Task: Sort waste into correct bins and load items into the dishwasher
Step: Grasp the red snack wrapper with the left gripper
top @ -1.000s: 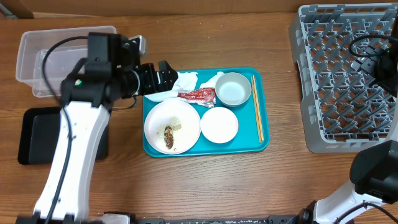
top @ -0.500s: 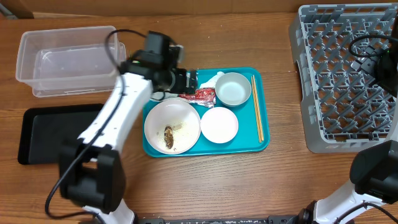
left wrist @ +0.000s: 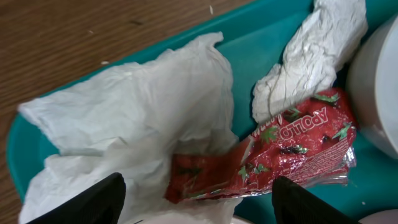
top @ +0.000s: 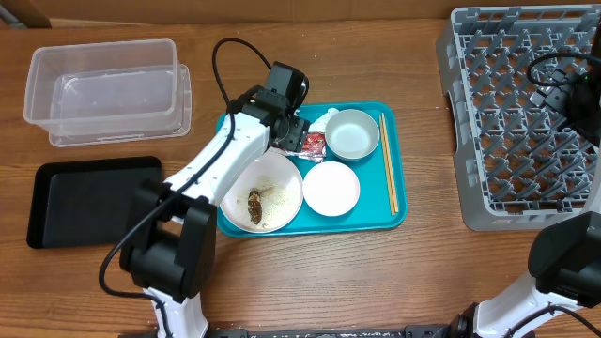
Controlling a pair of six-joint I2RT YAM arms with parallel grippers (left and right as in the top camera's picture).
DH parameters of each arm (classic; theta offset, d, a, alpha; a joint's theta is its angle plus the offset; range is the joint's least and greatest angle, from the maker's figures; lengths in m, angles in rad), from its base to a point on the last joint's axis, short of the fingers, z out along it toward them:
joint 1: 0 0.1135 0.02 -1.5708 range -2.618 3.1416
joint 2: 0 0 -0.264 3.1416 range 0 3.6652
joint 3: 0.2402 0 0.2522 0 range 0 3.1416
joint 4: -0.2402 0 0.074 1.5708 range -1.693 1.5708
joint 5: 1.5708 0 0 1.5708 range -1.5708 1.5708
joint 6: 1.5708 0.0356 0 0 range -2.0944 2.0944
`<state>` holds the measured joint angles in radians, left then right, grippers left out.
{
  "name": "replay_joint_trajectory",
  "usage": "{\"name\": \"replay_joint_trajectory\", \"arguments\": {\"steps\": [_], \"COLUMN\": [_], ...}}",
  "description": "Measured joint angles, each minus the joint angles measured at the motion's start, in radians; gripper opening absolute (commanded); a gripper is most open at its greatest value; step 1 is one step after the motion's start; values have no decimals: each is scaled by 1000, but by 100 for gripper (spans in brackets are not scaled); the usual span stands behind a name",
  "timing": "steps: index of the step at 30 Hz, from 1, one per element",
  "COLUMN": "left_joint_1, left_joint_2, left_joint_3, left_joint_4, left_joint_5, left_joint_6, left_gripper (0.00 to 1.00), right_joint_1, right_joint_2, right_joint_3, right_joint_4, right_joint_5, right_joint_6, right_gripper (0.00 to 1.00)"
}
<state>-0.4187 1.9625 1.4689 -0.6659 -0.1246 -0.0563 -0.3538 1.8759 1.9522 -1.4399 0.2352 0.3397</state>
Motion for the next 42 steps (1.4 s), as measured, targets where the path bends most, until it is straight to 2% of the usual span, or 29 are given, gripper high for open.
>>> {"name": "replay_joint_trajectory", "arguments": {"steps": [5, 14, 20, 24, 26, 32, 42], "left_joint_1": [0, 0, 0, 0, 0, 0, 0], "left_joint_2": [43, 58, 58, 58, 58, 58, 58], "left_joint_3": [0, 0, 0, 0, 0, 0, 0], "left_joint_4": [-2, -15, -14, -14, -15, -13, -44], "left_joint_5": [26, 42, 68, 73, 76, 79, 87], "left_joint_6": [5, 8, 8, 8, 8, 17, 107], "left_gripper": [76, 62, 63, 59, 59, 70, 73], "right_joint_1": [0, 0, 0, 0, 0, 0, 0], "right_joint_2": [0, 0, 0, 0, 0, 0, 0], "right_joint_3": [0, 0, 0, 0, 0, 0, 0], "right_joint_4": [0, 0, -1, -1, -1, -1, -1], "right_joint_5": [0, 0, 0, 0, 0, 0, 0], "right_joint_6": [0, 0, 0, 0, 0, 0, 0], "right_gripper": [100, 100, 100, 100, 100, 100, 100]}}
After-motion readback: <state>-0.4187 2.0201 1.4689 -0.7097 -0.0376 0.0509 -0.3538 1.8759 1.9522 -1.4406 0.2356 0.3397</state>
